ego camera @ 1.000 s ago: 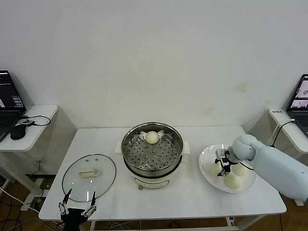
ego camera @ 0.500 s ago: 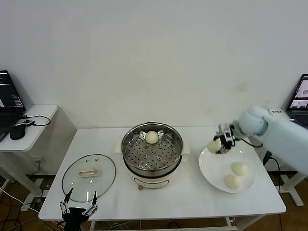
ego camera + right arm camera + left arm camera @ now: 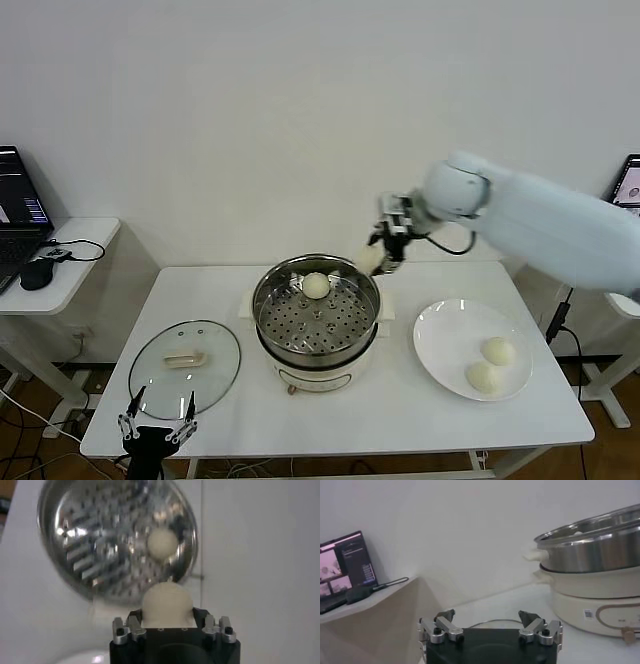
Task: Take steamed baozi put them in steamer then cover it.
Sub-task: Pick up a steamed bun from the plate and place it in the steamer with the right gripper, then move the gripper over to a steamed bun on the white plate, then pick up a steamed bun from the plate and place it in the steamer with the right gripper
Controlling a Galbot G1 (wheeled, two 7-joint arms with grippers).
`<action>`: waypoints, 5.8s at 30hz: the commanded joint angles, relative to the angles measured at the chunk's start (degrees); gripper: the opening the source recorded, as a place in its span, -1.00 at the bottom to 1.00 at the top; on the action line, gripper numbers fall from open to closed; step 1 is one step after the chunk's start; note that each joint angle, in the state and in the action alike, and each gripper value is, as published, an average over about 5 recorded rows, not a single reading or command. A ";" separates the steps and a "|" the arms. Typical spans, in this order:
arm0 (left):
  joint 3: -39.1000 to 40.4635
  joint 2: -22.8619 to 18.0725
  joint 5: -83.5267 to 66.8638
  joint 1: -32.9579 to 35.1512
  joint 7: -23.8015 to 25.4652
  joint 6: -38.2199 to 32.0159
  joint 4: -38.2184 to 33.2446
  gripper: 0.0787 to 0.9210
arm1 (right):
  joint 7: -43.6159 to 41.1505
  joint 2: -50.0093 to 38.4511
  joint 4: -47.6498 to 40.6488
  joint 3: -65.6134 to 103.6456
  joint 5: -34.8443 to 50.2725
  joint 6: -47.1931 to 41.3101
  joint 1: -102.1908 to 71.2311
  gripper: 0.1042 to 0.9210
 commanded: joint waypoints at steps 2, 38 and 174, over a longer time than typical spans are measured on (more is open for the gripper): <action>-0.31 -0.05 -0.12 0.01 -0.02 -0.01 0.09 0.77 | 3.31 13.58 -6.34 -2.48 5.47 -4.09 -2.28 0.30; 0.22 -0.20 0.39 -0.89 -0.21 -1.00 1.02 0.77 | 4.73 14.84 -8.64 -1.21 4.24 -8.56 -6.85 0.73; 0.34 -0.40 2.42 -0.48 -0.05 0.32 0.41 0.77 | -7.64 1.38 2.52 0.23 -10.65 17.80 2.36 0.30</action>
